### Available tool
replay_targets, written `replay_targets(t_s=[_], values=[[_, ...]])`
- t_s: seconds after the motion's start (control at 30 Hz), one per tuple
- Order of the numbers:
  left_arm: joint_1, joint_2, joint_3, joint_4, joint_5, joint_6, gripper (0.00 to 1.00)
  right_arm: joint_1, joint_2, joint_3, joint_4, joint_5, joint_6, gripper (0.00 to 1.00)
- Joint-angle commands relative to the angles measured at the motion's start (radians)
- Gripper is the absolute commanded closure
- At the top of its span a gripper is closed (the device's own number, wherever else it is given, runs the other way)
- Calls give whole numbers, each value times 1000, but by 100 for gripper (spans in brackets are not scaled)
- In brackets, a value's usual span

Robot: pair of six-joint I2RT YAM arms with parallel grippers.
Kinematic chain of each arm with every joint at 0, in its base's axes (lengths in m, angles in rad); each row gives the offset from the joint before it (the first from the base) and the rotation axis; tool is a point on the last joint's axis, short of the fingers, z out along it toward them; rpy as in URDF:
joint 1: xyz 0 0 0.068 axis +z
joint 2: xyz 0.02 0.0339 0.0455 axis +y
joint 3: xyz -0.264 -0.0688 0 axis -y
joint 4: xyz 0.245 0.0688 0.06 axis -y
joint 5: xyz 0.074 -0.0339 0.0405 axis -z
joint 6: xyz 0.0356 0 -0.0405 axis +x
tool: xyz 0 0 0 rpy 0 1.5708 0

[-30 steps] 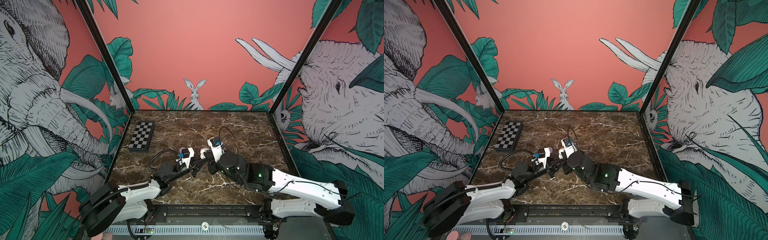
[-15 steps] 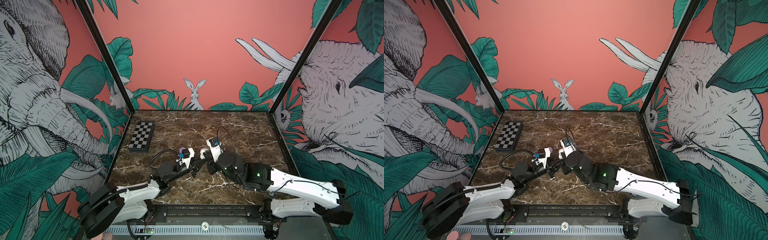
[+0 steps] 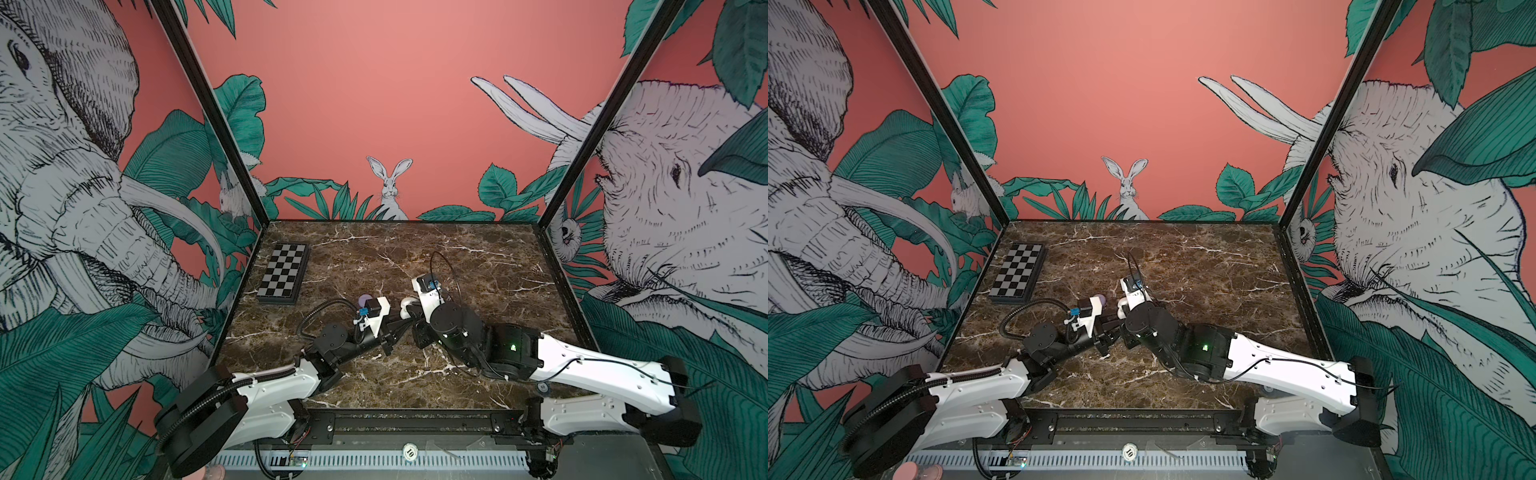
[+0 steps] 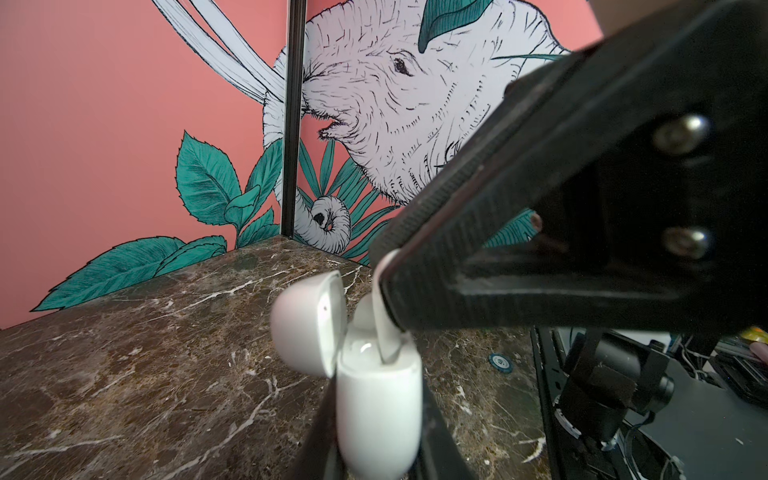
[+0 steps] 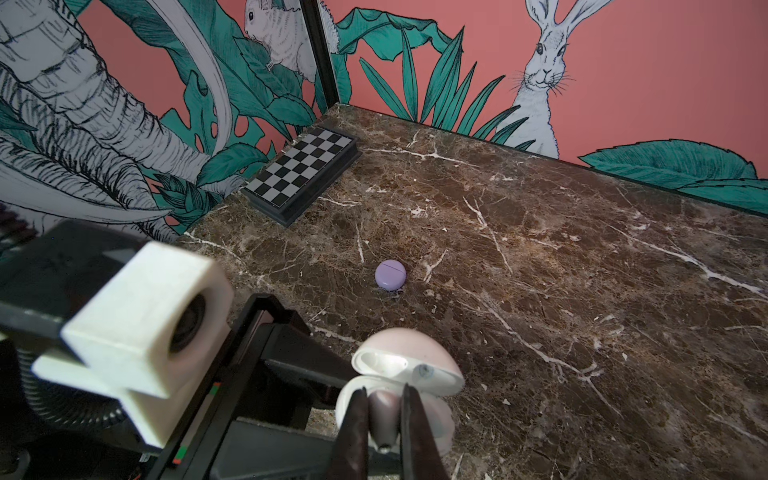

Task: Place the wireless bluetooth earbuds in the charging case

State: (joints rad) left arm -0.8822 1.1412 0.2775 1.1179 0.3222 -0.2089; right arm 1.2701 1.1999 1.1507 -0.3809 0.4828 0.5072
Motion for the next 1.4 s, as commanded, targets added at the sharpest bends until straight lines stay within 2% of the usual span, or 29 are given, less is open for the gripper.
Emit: replay_targets(t_s=[0.0, 1.37], values=[[-1, -33, 11, 57, 12, 21, 100, 9, 11, 14, -17, 3, 22, 100], [-12, -34, -3, 105, 9, 57, 100, -24, 69, 89, -170, 30, 120, 100]])
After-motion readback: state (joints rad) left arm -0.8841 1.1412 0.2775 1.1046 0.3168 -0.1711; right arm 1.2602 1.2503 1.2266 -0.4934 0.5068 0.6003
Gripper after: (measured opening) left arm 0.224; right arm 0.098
